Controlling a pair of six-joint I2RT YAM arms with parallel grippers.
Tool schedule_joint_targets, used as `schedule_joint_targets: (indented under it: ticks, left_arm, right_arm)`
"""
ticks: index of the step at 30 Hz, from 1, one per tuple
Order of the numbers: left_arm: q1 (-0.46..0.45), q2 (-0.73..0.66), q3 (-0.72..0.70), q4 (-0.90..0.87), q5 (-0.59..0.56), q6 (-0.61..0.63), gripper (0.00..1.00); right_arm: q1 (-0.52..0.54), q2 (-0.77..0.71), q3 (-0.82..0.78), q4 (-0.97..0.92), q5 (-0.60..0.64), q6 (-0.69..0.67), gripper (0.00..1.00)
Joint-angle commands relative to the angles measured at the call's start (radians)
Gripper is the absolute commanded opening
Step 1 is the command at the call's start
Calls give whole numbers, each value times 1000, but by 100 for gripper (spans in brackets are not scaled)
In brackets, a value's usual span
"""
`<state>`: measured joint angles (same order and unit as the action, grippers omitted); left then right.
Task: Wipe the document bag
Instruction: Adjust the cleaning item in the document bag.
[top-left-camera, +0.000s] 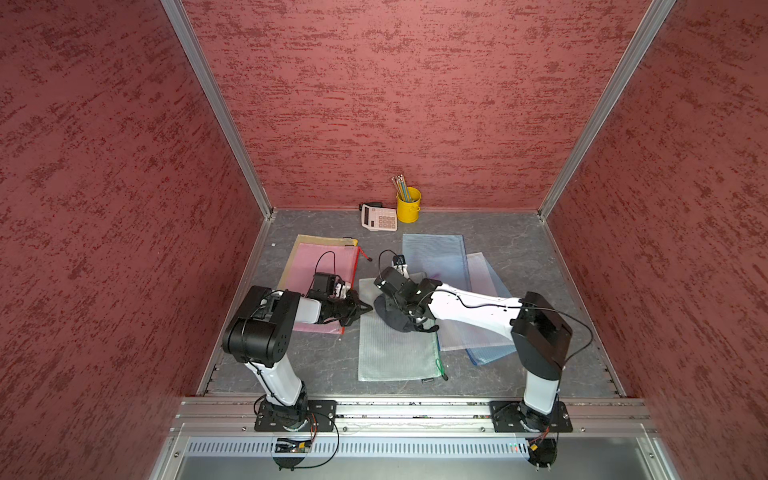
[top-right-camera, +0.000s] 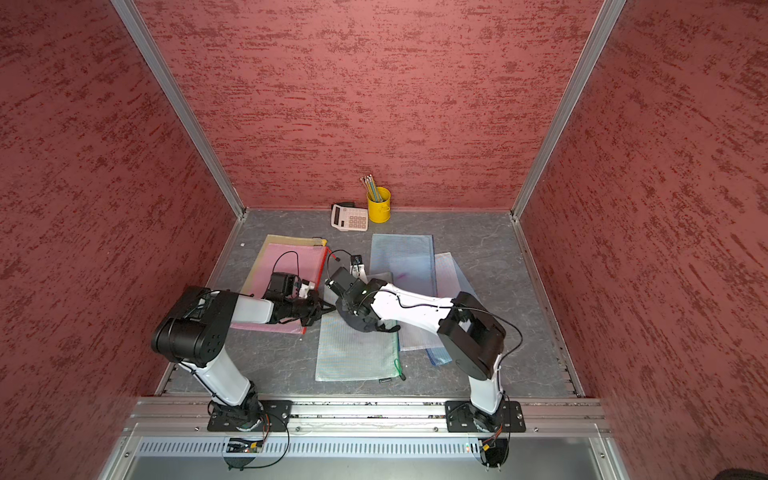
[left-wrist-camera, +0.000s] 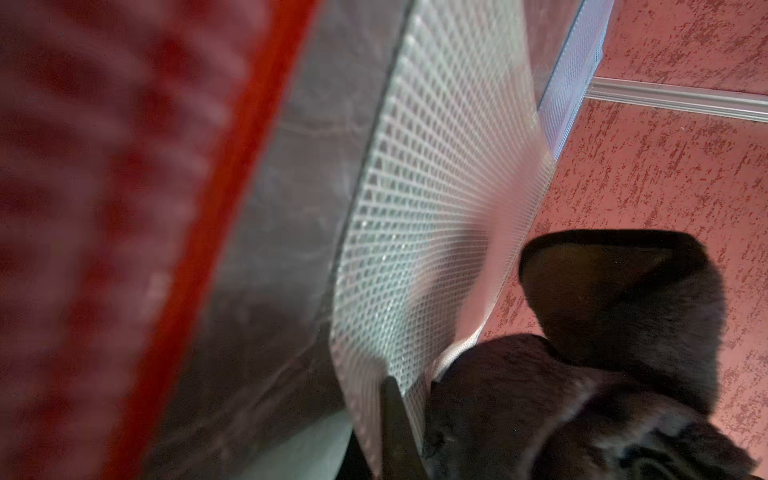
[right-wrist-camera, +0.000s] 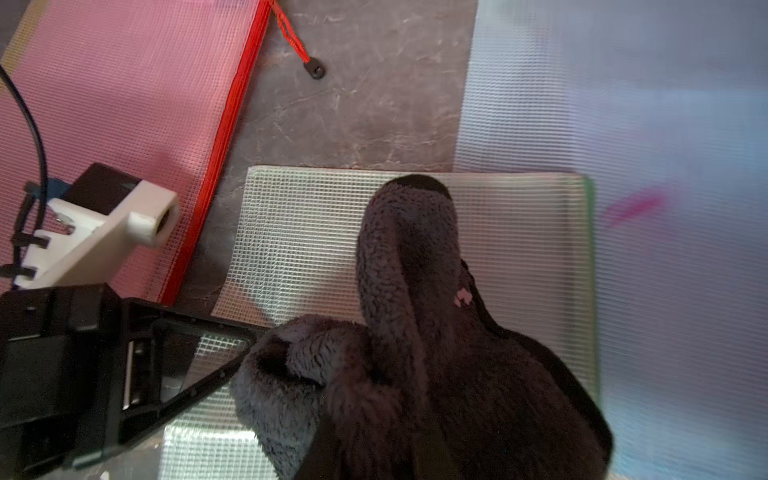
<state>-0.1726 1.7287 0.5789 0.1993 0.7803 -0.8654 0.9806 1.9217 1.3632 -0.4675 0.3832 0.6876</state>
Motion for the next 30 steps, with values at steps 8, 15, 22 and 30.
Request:
schedule_joint_targets:
  ticks: [8,15,22,30]
  left_arm:
    - [-7,44,-17,-9,-61,-25,0]
    - [-7,51,-6,-11,-58,-30,0]
    - [-7,28,10,-53,-64,-14,0]
    - [-7,46,7,-41,-58,-13,0]
  right_arm:
    - [99,-64,-340,275,-132,11,52]
    - [97,-83,-323,340,-116,-49,67]
    - [79,-219,-286,289,-82,-129,79]
    - [100,-171,-326,266,-206,-112,96]
